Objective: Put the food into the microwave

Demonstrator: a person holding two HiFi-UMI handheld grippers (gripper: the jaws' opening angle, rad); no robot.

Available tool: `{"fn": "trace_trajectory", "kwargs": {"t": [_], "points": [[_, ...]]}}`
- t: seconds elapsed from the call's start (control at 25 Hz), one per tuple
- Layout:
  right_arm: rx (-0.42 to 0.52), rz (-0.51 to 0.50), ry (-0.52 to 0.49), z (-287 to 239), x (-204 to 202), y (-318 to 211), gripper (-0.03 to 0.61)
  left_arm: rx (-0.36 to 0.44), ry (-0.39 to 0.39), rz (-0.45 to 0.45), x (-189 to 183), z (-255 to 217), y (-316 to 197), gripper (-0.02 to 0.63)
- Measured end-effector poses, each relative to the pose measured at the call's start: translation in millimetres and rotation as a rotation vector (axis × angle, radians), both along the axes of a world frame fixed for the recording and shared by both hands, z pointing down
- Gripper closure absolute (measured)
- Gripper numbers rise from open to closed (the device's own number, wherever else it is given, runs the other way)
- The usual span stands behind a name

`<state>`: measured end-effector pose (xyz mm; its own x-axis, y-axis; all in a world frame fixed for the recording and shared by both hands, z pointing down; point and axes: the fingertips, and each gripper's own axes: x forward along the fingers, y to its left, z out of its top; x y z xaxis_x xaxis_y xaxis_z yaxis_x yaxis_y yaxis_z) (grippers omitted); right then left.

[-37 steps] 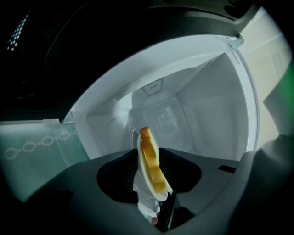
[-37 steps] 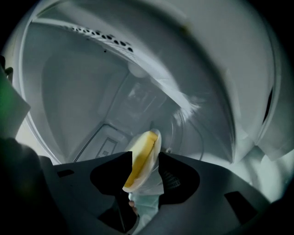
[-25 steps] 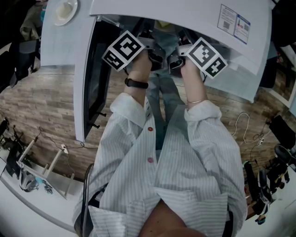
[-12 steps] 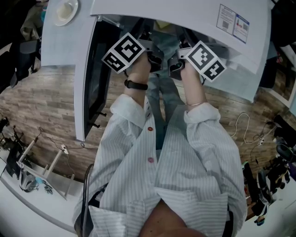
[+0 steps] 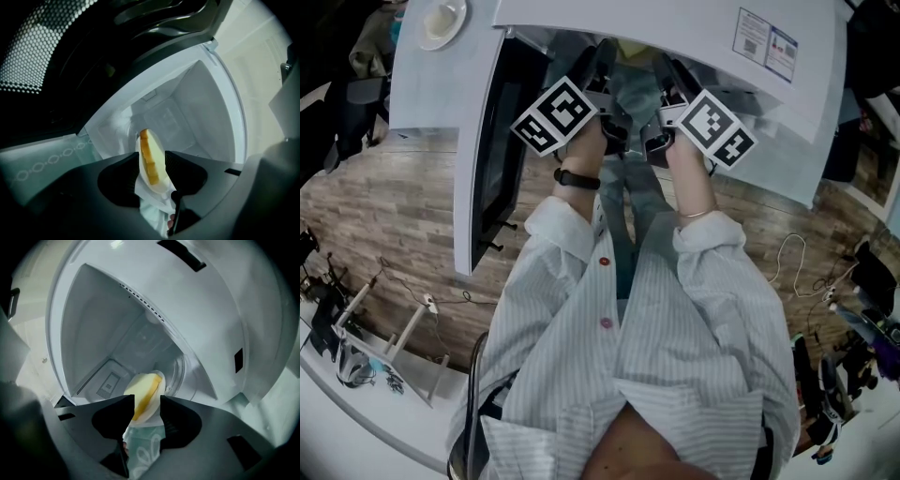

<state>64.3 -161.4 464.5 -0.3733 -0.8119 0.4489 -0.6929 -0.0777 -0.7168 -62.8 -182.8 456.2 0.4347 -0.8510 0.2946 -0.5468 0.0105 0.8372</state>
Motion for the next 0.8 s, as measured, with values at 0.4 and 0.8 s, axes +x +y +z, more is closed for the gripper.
{"fn": "trace_trajectory", "kwargs": {"t": [0.4, 0.8], "points": [[0.061, -0.098, -0.027, -28.7, -6.1, 21.5, 0.461, 0.060, -0.016, 0.043, 2.3, -35.8, 25.4, 0.499], [0.199, -0.247, -0.058, -98.2, -15.3, 40.5, 0.509, 0.201, -0.055, 0.145, 24.1, -104.7, 43.1, 0.575]]}}
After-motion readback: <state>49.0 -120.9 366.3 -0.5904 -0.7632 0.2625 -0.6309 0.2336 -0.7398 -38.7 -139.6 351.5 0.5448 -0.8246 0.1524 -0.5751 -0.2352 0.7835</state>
